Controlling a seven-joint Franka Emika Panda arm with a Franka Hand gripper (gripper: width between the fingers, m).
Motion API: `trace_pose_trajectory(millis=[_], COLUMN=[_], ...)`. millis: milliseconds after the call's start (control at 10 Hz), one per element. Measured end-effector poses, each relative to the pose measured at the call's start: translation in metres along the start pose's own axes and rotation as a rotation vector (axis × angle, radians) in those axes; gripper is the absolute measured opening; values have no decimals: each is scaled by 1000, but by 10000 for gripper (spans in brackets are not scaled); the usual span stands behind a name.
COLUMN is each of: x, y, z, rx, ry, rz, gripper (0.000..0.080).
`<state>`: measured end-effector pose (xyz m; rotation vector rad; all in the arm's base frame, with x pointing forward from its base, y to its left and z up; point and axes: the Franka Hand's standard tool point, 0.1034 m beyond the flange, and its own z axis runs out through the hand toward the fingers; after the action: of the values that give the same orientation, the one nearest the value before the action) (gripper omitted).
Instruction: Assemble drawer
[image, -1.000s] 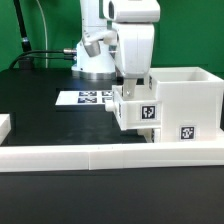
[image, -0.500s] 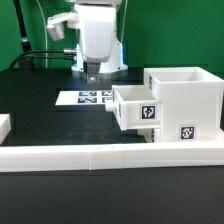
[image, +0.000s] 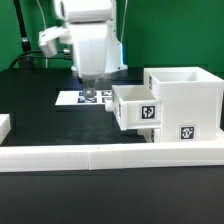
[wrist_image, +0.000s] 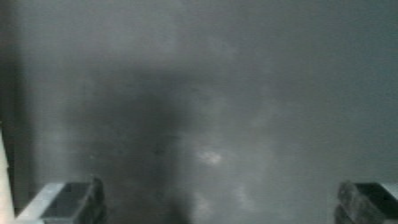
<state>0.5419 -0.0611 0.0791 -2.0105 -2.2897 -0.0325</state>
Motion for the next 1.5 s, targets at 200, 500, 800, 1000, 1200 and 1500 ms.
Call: trace_pose_trajectory(millis=[200, 500, 800, 1000, 1200, 1500], x=[-6, 5, 33, 49, 62, 83], y=[5, 8, 11, 15, 17, 19], z=[7, 14, 16, 16, 16, 18], rx=[21, 31, 40, 45, 51, 59], ry=[76, 102, 107, 108, 109, 109], rz=[2, 71, 134, 185, 220, 252], gripper=[649, 649, 649, 649, 649, 649])
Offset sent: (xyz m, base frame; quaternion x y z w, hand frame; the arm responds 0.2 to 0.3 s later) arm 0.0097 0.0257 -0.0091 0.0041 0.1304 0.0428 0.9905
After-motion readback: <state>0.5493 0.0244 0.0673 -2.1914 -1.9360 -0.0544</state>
